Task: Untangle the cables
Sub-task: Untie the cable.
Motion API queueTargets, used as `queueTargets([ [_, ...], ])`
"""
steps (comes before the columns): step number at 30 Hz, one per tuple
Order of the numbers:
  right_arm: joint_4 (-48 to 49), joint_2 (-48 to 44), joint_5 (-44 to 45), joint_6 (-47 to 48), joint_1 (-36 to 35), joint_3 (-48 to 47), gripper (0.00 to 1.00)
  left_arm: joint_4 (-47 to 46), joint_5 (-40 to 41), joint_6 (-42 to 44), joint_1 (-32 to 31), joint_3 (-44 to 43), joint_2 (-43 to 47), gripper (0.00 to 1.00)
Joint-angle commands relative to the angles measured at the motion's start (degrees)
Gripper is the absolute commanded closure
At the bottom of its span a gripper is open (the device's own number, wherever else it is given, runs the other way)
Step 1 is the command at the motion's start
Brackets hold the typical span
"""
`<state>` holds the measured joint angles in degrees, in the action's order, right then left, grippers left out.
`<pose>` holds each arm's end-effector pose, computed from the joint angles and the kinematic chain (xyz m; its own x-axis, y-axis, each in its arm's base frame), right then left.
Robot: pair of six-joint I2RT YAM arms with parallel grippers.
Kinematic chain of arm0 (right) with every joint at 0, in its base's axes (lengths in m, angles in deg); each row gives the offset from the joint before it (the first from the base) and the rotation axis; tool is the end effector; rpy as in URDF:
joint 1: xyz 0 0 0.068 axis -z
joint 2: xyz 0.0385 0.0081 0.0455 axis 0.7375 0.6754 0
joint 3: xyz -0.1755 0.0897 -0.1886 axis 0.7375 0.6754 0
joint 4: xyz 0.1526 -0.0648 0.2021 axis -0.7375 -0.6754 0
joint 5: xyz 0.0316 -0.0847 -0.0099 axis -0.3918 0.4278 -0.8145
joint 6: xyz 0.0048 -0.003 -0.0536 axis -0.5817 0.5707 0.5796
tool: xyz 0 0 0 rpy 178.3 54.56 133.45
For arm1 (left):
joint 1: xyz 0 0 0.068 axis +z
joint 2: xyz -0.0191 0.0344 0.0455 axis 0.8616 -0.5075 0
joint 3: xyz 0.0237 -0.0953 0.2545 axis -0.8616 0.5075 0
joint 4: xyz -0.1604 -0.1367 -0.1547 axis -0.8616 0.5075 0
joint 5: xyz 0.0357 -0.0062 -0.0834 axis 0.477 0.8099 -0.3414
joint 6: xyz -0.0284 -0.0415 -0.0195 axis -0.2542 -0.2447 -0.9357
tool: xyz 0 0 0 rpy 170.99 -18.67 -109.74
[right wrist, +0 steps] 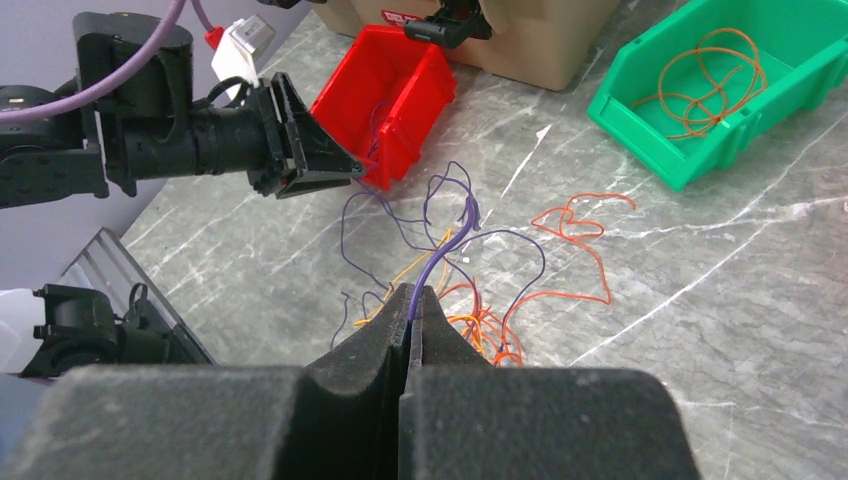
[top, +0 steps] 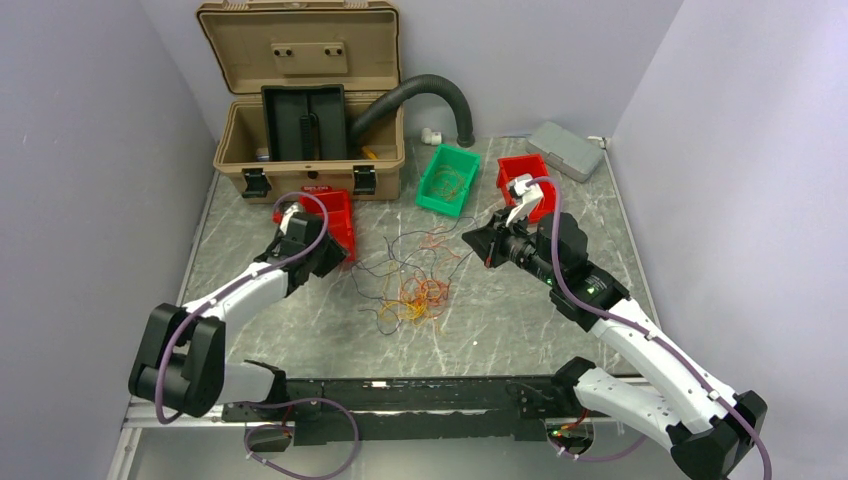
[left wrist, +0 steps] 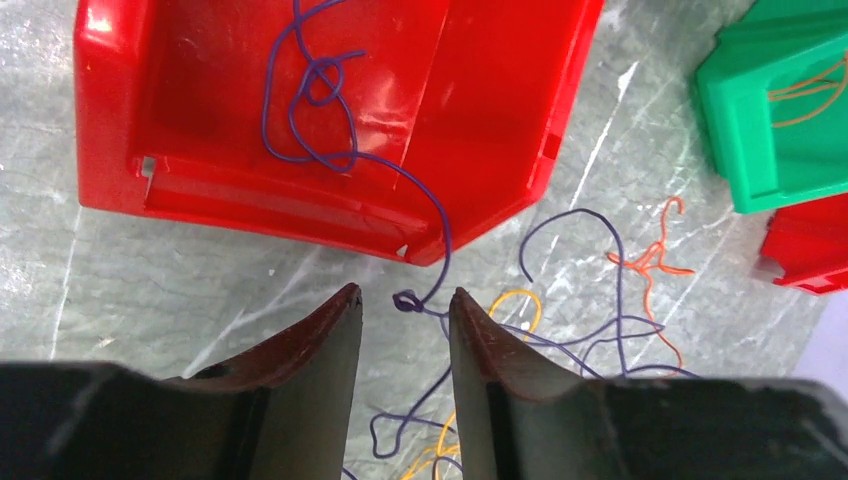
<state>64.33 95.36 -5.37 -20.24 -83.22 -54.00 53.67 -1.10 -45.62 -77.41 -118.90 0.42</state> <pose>0.1620 0.1223 0.3434 -0.3966 0.1258 -0.9093 -0.5873 0.7266 0.3566 0.2471 -0.0769 0.1930 -0.5842 -0.6785 -0.4454 -0.4069 0.7197 -0.5625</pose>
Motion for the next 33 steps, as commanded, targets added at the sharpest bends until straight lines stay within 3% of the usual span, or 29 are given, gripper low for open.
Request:
queueTargets([
  [1, 2.82, -0.98, -0.75, -0.55, -0.24, -1.67, 1.00, -2.01, 2.16, -0.34, 0.26, -2.48, -2.72, 0.59],
  [8, 2.90, -0.50, -0.84, -0.62, -0.24, -1.83, 1.00, -1.85, 0.88, -0.11, 0.25, -3.97, -6.97, 0.65],
  [10, 2.75, -0.40, -0.84, -0.54, -0.25, -2.02, 1.00, -0.98, 1.31, 0.52, 0.25, -4.88, -7.37, 0.76],
  [12, 2.51, -0.50, -0.52, -0.45, -0.24, -2.02, 1.00, -0.45, 1.70, 2.03, 0.25, -5.80, -6.86, 0.97],
  [13, 2.20, -0.64, -0.31, -0.38, -0.24, -2.02, 1.00, 0.95, 2.65, 2.97, 0.25, -6.95, -6.39, 1.00],
  [20, -1.42, -2.23, 4.61, -0.47, -0.27, -0.79, 1.00, 8.03, 3.13, 8.25, 2.32, -11.45, -1.11, 1.00],
  [33, -22.56, -15.93, 53.05, -19.23, 0.50, 2.01, 1.00, 11.61, -2.33, 11.57, 15.36, -17.02, -0.10, 1.00],
])
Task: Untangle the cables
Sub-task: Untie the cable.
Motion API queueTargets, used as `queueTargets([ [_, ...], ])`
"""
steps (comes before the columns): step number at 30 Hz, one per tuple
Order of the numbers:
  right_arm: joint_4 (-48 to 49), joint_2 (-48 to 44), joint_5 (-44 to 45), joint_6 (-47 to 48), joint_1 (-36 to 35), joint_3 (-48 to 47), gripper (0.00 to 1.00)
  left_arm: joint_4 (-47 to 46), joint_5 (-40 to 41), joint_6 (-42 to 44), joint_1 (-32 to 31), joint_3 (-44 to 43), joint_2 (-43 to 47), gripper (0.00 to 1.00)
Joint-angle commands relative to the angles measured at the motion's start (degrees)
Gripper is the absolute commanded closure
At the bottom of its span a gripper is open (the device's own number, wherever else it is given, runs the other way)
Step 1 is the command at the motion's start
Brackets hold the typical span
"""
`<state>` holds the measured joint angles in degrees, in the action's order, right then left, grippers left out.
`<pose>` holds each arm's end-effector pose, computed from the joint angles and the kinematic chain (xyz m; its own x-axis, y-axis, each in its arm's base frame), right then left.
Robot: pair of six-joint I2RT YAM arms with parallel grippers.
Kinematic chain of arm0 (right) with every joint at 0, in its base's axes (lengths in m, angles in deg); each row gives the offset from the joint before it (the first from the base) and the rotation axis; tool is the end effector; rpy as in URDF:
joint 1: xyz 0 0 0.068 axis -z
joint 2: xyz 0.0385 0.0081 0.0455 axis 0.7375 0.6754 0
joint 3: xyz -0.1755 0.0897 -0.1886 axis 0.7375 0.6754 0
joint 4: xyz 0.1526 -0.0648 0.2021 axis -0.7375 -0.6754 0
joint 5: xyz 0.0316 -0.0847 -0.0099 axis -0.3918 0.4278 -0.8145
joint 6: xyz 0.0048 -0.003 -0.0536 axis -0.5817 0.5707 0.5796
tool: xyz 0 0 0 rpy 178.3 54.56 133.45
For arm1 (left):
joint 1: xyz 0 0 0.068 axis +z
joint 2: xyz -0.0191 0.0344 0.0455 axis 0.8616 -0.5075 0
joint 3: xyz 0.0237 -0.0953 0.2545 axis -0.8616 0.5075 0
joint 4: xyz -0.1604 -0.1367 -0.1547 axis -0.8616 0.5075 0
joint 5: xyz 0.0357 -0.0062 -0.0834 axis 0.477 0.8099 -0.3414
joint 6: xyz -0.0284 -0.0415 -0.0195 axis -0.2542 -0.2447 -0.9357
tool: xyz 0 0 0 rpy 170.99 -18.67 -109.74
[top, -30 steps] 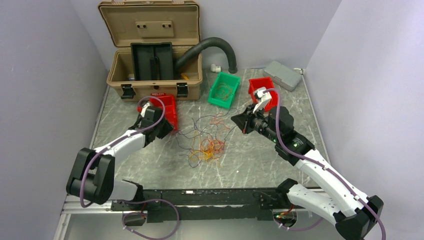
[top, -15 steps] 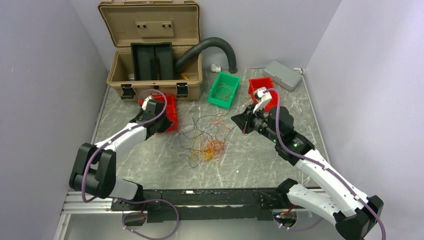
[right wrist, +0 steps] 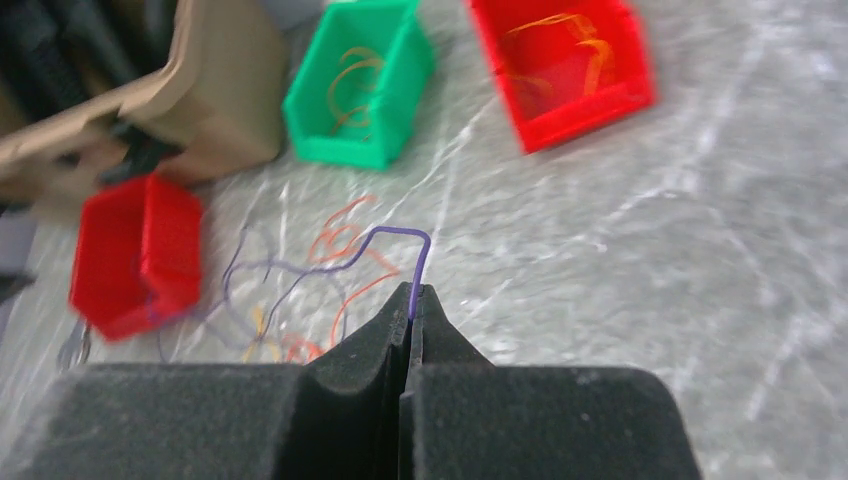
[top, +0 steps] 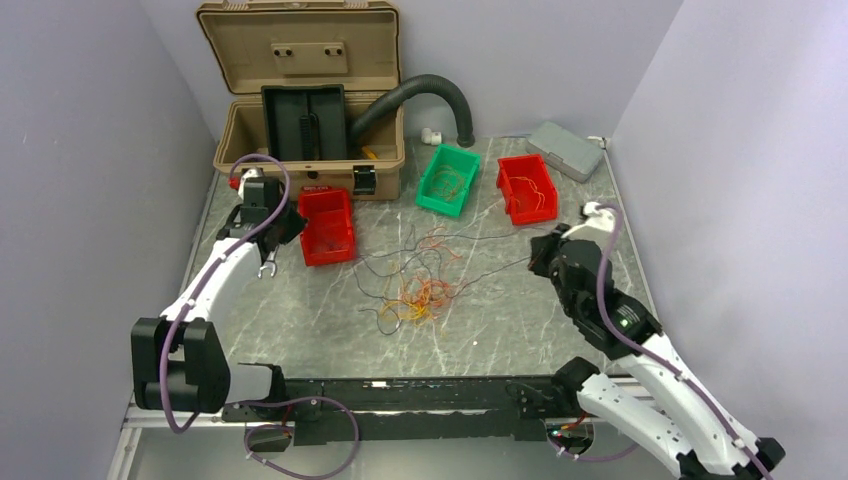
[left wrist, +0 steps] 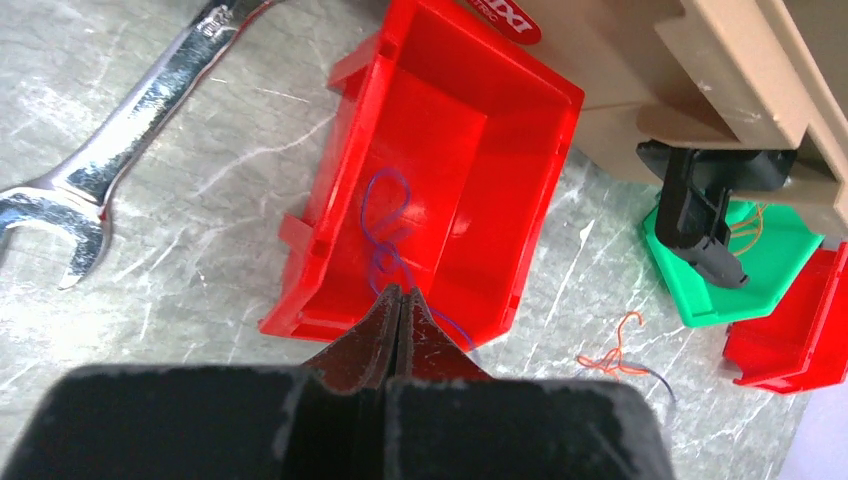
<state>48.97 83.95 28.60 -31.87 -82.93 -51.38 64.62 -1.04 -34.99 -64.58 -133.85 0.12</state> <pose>0.1307 0.0735 0.3318 -0.3217 0.3439 -0.8822 -0.0166 0.9295 0.3684 0.2812 -0.0222 0.2606 -0.4781 -0.6681 -0.5702 -0.4390 0.7441 -0.5037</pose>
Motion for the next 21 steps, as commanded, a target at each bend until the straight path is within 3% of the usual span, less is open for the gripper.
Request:
queueTargets([
  [1, -8.53, -5.38, 21.48, -8.07, 0.26, -1.10, 1.00, 0.12, -2.92, 0.74, 3.42, -1.87, 0.02, 1.00],
  [5, -12.98, -6.61, 27.79, -8.61, 0.42, -3.76, 1.00, -0.04, -3.27, 0.33, 4.97, -2.61, -0.91, 1.00],
  [10, -13.67, -7.20, 28.60, -7.78, 0.35, -4.48, 1.00, 1.21, -2.36, 0.34, 4.99, -4.93, -2.13, 1.00],
  [16, -8.13, -7.63, 20.95, -3.61, 0.39, -2.09, 1.00, 0.85, -6.99, 2.77, 5.58, -6.90, -3.15, 1.00],
  [18, -5.88, -6.78, 16.78, -2.37, 0.39, -1.44, 1.00, 1.07, -7.74, 4.31, 3.25, -6.34, -2.84, 0.89],
  [19, -5.30, -6.12, 15.42, -2.59, 0.41, -1.41, 1.00, 1.22, -8.15, 4.96, 2.01, -6.01, -2.58, 0.78],
  [21, -4.29, -4.62, 13.23, -2.62, 0.38, -1.52, 1.00, 0.78, -9.10, 5.60, -1.13, -4.75, -1.97, 0.45],
])
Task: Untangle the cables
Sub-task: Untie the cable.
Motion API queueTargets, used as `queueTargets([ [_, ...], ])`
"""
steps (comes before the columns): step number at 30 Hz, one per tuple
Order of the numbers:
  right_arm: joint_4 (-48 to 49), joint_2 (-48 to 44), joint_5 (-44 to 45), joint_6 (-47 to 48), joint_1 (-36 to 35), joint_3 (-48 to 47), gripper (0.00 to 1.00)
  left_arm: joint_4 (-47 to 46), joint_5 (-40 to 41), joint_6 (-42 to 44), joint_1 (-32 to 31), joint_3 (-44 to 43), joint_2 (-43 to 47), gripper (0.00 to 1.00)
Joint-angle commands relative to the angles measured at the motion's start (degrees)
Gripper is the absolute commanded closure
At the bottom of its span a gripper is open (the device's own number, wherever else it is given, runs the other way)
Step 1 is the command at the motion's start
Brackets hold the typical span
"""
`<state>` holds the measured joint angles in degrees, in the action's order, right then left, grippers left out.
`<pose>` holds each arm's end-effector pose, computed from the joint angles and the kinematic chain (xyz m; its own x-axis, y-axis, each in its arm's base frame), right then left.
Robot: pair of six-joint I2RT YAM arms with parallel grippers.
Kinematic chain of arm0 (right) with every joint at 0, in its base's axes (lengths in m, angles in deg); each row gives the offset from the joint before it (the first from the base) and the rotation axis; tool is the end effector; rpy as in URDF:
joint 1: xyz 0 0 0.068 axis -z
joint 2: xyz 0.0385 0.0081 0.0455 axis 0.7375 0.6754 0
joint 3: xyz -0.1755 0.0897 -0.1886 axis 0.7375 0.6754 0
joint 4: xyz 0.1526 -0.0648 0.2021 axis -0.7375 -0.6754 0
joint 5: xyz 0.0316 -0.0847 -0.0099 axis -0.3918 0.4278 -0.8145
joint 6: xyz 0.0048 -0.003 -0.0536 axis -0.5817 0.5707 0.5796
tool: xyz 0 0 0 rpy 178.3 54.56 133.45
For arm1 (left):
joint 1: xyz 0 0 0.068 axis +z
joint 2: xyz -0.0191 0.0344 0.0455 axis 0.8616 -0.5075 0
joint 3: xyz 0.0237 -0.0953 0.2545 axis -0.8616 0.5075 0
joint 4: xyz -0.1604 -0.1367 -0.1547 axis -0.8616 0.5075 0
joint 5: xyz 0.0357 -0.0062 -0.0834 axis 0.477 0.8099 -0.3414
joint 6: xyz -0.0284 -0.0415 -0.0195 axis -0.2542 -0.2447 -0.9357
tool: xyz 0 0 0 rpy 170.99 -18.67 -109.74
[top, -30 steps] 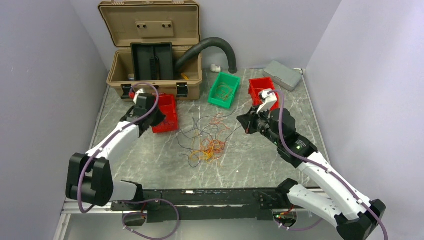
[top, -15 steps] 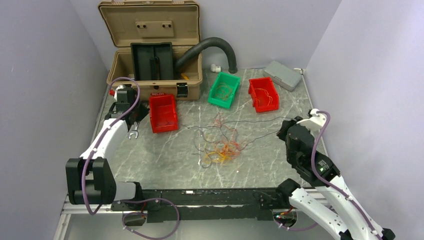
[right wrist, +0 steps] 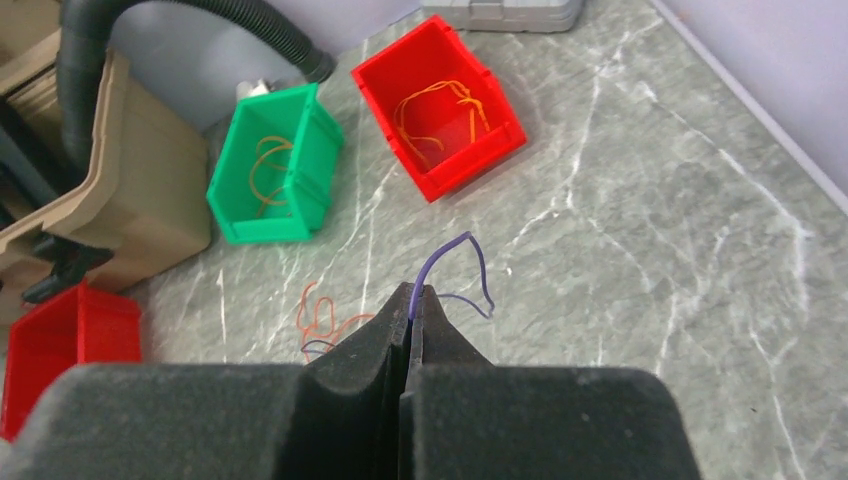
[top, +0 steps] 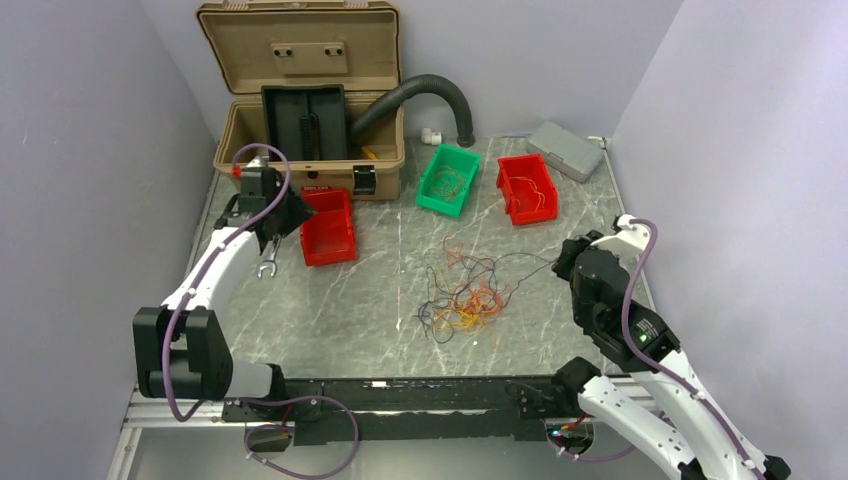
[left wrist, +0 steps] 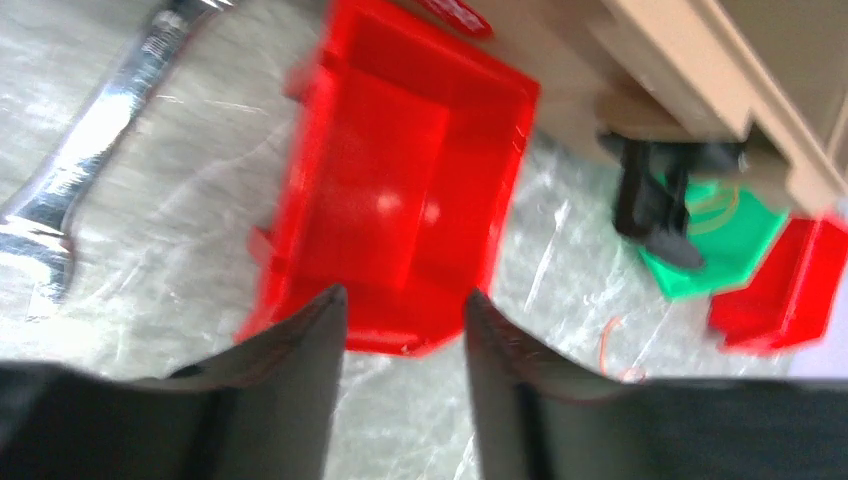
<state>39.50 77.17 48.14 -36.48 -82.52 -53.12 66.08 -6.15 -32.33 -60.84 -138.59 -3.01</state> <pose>0.1033 0.0411 0.3410 -0.1394 0.4031 -0.9045 0.2855 0.8910 0.3531 0.2972 -0.0073 0.2712 -0.5000 -0.6649 -0.5550 -0.4147 0.7464 -0.5205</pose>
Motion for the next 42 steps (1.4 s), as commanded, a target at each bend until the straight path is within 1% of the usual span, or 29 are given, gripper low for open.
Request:
queueTargets([
  [1, 5.49, 2.91, -7.02, 1.92, -0.06, 0.06, 1.00, -1.41, -4.81, 3.03, -7.64, 0.92, 1.54, 0.32],
  [2, 5.74, 3.49, -7.52, 1.94, -0.07, -0.05, 1.00, -1.82, -5.42, 2.83, -9.83, 1.65, 1.71, 0.20],
  [3, 6.06, 3.90, -7.95, 2.10, -0.03, -0.08, 1.00, -2.60, -5.92, 2.67, -12.48, 2.29, 1.69, 0.15],
  [5, 6.63, 4.19, -8.64, 2.44, -0.09, -0.09, 1.00, -4.59, -7.21, 2.91, -17.27, 3.23, 0.99, 0.12],
  [8, 7.60, 3.82, -9.61, 3.31, -0.05, 0.30, 1.00, -6.83, -8.81, 6.14, -23.72, 2.13, -2.29, 0.12],
  [10, 7.84, 3.59, -10.06, 3.64, -0.07, 0.35, 1.00, -3.20, -7.99, 9.06, -26.57, -1.76, -6.40, 0.13],
  [12, 7.79, 3.50, -10.30, 3.83, -0.06, 0.08, 1.00, 1.15, -8.24, 11.69, -28.82, -6.14, -10.76, 0.15],
  [14, 7.93, 3.56, -10.63, 4.14, -0.09, -0.15, 1.00, 3.91, -9.81, 13.95, -31.09, -9.14, -14.60, 0.17],
  [16, 8.10, 3.75, -10.82, 4.28, -0.02, -0.32, 1.00, 5.74, -11.52, 15.18, -33.20, -10.29, -17.73, 0.18],
  [19, 8.43, 4.01, -11.29, 4.20, -0.11, -0.39, 1.00, 4.44, -16.03, 15.24, -35.50, -9.79, -21.22, 0.19],
  [22, 8.54, 4.29, -11.72, 4.20, -0.09, -0.33, 1.00, 0.13, -22.41, 13.91, -36.50, -7.81, -23.48, 0.22],
  [27, 8.65, 4.16, -11.97, 4.46, -0.08, -0.26, 1.00, -1.75, -23.72, 13.02, -37.36, -7.77, -26.74, 0.36],
  [29, 8.59, 4.11, -12.02, 4.46, -0.06, -0.26, 1.00, -3.18, -24.99, 12.63, -37.41, -8.03, -28.32, 0.49],
  [30, 8.51, 4.03, -11.99, 4.39, -0.04, -0.26, 1.00, -3.74, -25.38, 12.26, -37.39, -8.27, -28.99, 0.63],
  [31, 8.56, 4.02, -12.05, 4.30, -0.07, -0.26, 1.00, -4.00, -25.42, 12.02, -37.38, -8.53, -29.74, 0.79],
  [32, 8.52, 3.98, -12.02, 4.28, -0.07, -0.14, 1.00, -3.66, -24.89, 11.80, -37.33, -8.99, -30.07, 0.98],
  [33, 8.38, 3.94, -11.88, 4.14, -0.04, -0.19, 1.00, -3.00, -23.08, 11.43, -37.32, -9.03, -29.59, 1.00],
  [34, 7.84, 3.94, -11.40, 3.83, -0.03, -0.23, 1.00, -2.63, -20.21, 11.07, -37.14, -8.36, -27.80, 1.00],
  [37, 4.23, 4.23, -7.13, 1.30, -0.09, -0.80, 1.00, -0.95, -9.24, 10.82, -33.62, -4.47, -18.23, 1.00],
  [39, 0.44, 4.45, -1.47, -2.24, -0.07, -1.31, 1.00, 1.04, -7.64, 11.21, -27.75, -2.59, -11.42, 1.00],
  [40, -1.69, 4.55, 1.23, -4.41, -0.04, -1.59, 1.00, 1.85, -8.47, 11.28, -22.26, -1.66, -7.53, 1.00],
  [42, -5.00, 4.50, 5.37, -7.86, 0.00, -2.03, 1.00, 3.31, -9.57, 10.98, -14.01, -0.17, -1.19, 1.00],
])
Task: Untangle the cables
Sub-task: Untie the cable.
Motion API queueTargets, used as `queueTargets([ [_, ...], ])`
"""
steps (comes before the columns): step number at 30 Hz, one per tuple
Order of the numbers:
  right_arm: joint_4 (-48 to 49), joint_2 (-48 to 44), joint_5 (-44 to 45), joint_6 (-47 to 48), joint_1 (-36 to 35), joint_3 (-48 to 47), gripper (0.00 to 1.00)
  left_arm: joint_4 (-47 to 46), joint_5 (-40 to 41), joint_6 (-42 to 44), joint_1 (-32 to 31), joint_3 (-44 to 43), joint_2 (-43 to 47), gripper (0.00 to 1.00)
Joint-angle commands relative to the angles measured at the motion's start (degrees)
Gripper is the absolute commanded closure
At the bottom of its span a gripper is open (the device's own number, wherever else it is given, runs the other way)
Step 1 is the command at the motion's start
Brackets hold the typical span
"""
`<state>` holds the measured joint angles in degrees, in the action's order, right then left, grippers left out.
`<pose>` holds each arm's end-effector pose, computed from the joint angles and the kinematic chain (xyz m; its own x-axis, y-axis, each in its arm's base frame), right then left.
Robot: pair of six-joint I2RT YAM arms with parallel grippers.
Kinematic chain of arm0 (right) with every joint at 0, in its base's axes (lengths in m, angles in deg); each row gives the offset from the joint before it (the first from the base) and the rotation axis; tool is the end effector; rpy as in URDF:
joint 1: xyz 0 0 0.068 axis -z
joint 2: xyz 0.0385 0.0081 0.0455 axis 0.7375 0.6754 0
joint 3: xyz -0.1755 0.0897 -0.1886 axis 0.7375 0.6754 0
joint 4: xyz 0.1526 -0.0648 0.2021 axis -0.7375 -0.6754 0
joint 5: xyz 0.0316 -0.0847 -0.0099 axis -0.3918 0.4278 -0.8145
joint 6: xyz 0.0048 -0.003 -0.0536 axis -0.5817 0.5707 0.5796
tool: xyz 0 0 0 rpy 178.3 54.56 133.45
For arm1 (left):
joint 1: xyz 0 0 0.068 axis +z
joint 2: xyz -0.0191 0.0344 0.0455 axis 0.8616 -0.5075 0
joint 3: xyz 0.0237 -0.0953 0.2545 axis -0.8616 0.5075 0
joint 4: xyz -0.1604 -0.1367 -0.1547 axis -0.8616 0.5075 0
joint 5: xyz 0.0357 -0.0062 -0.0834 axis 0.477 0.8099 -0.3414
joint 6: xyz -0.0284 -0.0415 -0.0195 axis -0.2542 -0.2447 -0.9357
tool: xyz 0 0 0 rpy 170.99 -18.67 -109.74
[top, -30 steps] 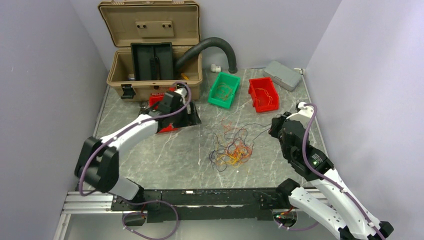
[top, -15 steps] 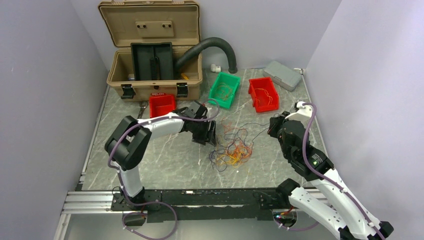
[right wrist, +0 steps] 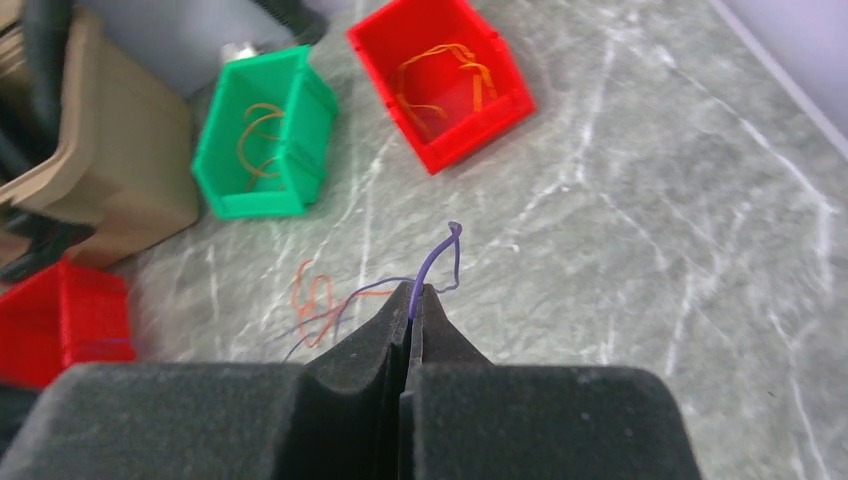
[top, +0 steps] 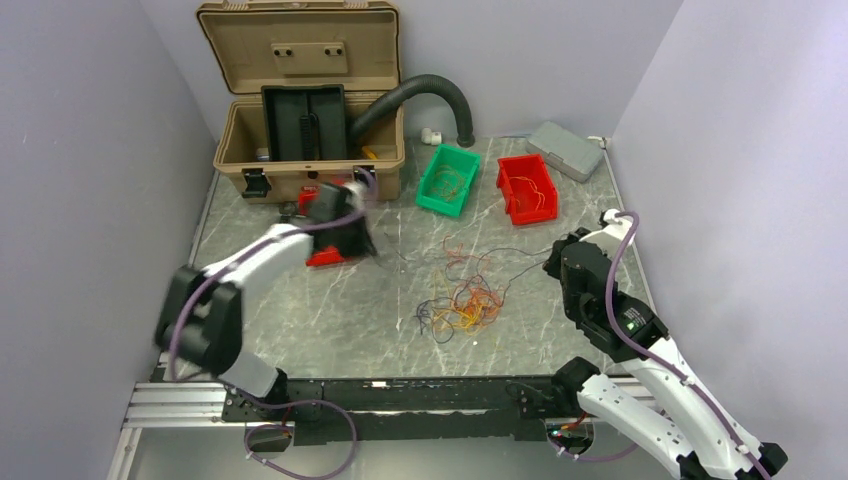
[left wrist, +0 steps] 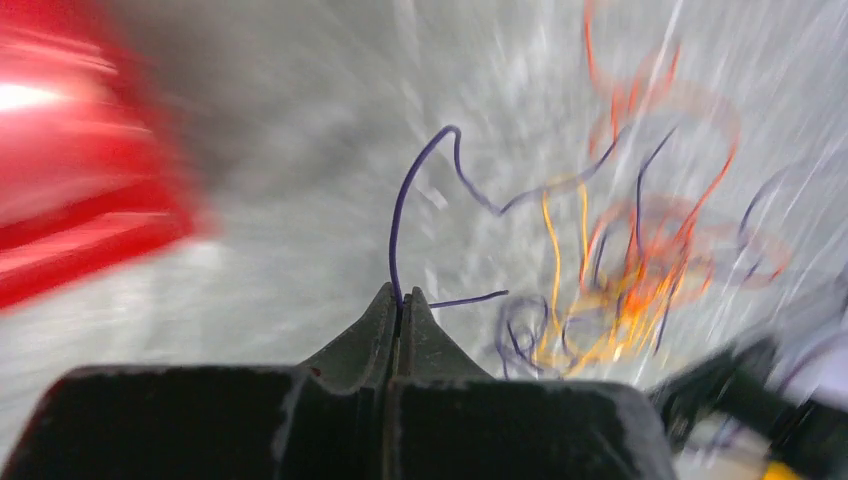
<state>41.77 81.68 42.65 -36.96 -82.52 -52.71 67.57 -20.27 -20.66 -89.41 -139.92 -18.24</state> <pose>0.1197 0.0556 0.3338 -0.2249 0.3962 -0.8902 0.2269 0.9098 0.3476 0.2817 -0.1725 0.1991 -0.9270 -0.0394 -0.3730 0.1522 0.8695 -0.4700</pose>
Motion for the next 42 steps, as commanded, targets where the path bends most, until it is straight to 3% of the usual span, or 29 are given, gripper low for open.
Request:
queueTargets([
  [1, -9.13, -0.05, 12.61, -9.21, 0.02, -2.78, 1.00, 2.26, 4.72, -0.98, 17.96, 1.94, 17.08, 1.00],
  [7, -15.46, -0.16, 19.60, -15.35, 0.19, -4.83, 1.00, 5.80, 6.42, -4.42, 34.30, 2.08, 29.50, 1.00],
  [12, -20.22, -0.12, 22.58, -20.86, 0.29, -4.93, 1.00, 10.11, 4.13, -3.07, 43.73, -2.22, 30.52, 1.00],
  [16, -29.76, -0.11, 28.84, -30.01, 0.26, -7.11, 1.00, 10.72, 3.04, -2.31, 49.15, -4.65, 31.16, 1.00],
  [19, -22.65, -1.79, 27.21, -19.74, 0.30, -6.22, 1.00, 10.69, 0.84, -1.34, 50.12, -6.70, 30.72, 1.00],
  [25, -20.84, -3.86, 29.38, -16.50, 0.32, -6.59, 1.00, 14.55, 5.81, 0.96, 53.35, -11.45, 30.70, 1.00],
  [29, -8.59, -3.96, 23.06, -2.83, 0.35, -4.88, 1.00, 12.15, 2.08, 0.79, 53.38, -9.78, 32.17, 1.00],
  [32, -4.60, -2.14, 23.98, 1.45, 0.37, -6.92, 1.00, 12.09, 3.25, 0.72, 53.39, -8.93, 32.39, 1.00],
  [38, 1.66, 4.96, 29.96, 13.13, 1.09, -16.81, 1.00, 18.77, 16.64, 0.80, 53.44, -15.12, 34.02, 1.00],
  [42, 5.80, 8.36, 29.62, 16.95, 6.87, -22.25, 1.00, 21.81, 24.72, -0.52, 53.50, -18.09, 34.55, 1.00],
])
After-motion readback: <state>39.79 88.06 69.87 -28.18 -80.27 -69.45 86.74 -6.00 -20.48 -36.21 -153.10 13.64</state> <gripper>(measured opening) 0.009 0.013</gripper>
